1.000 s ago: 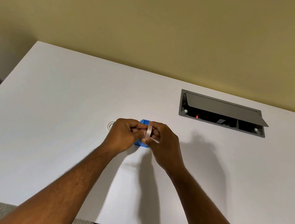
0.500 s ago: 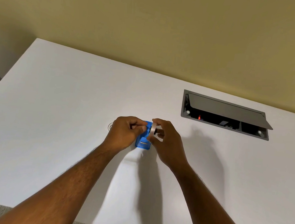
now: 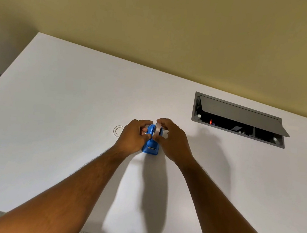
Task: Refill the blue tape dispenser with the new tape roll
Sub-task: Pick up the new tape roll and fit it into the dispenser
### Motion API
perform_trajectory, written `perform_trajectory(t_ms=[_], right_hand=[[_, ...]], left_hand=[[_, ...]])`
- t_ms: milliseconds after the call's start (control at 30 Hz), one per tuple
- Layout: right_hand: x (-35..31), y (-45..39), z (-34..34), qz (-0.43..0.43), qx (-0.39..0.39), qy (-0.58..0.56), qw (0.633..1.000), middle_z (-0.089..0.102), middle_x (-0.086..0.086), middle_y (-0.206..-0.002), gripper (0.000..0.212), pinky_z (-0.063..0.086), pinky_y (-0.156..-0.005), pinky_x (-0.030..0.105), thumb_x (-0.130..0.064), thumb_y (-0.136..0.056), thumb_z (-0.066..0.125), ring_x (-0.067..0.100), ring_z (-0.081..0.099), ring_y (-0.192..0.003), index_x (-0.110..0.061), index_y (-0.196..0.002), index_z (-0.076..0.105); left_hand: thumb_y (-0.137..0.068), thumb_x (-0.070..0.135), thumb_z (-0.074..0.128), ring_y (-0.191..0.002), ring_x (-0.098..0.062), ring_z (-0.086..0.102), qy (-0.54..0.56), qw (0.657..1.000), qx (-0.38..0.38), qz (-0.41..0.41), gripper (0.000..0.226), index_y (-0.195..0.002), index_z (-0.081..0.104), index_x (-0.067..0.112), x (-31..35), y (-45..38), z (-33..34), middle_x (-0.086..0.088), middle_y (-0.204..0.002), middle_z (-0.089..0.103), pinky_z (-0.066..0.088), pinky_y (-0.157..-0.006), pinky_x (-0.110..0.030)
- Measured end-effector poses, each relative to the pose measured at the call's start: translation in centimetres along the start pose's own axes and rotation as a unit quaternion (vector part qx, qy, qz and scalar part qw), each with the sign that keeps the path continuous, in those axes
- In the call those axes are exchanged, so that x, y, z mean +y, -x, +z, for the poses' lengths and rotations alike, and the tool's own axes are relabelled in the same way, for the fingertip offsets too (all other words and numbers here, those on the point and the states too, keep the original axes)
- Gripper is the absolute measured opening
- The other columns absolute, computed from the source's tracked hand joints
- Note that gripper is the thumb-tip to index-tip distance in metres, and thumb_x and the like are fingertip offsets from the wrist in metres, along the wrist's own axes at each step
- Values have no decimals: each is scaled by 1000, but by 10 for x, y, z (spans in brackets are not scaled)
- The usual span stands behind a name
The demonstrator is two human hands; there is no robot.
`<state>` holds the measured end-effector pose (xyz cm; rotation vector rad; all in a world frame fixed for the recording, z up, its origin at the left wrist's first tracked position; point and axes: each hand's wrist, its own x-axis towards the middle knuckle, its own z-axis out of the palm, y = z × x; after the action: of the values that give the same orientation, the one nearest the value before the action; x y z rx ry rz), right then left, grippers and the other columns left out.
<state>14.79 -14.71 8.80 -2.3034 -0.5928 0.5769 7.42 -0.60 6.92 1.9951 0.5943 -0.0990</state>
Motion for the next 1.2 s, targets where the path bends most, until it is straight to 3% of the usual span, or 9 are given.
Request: perform_trajectory(t_ms=[233,400,533,733,933,1067,1200], right_hand=[[8,-6,5,-13,-9,43,999,66,4,-124,44,38,-95,22,-32,-90,71,21,59,-110,-15,-129,59],[9,-11,6,-15,-26,53,998,67,7,-119,38,48,-99,33,-30,-92,68,21,60,-105,-13,-125,60],[10,-13,9,-20,-16,54,998,65,6,-114,35,46,-91,24,-28,-89,72,19,59,-100,-13,-119,63],[14,-15,13,-26,-10,47,999,64,6,-117,39,44,-88,21,-29,-88,74,19,59,-102,-14,-122,62],[18,-13,9,11,-42,-13,999,58,4,-136,48,45,-104,30,-27,-94,66,19,56,-120,-16,-139,52],[25,-3,7,23,-20,-74,997,61,-7,-132,36,38,-94,9,-10,-99,52,5,55,-115,-25,-132,56],[28,4,12,6,-2,-72,997,59,-6,-130,39,31,-89,-7,0,-99,45,3,51,-113,-21,-129,59]], left_hand=[[-87,13,71,-102,-24,65,6,1000,-6,3,36,-122,69,18,-2,-1,0,-5,-111,72,51,-98,-45],[-88,15,71,-103,-25,66,19,1000,-5,-1,35,-122,69,18,-2,-1,-1,-4,-112,73,51,-100,-47],[-86,12,71,-102,-24,67,25,1000,0,11,33,-118,72,19,-3,0,-1,-1,-109,74,52,-99,-47],[-86,14,72,-97,-23,68,31,999,-4,16,31,-117,72,21,-5,-1,-1,1,-103,74,54,-96,-49],[-86,13,73,-100,-25,65,16,1000,-13,10,36,-122,70,19,-6,-4,-3,2,-103,69,52,-97,-48],[-87,13,71,-102,-23,64,13,1000,1,13,37,-124,68,18,-7,-2,1,-3,-110,70,52,-97,-45],[-87,7,68,-114,-22,62,60,998,19,-22,48,-134,60,15,-9,3,6,-6,-127,63,49,-104,-42]])
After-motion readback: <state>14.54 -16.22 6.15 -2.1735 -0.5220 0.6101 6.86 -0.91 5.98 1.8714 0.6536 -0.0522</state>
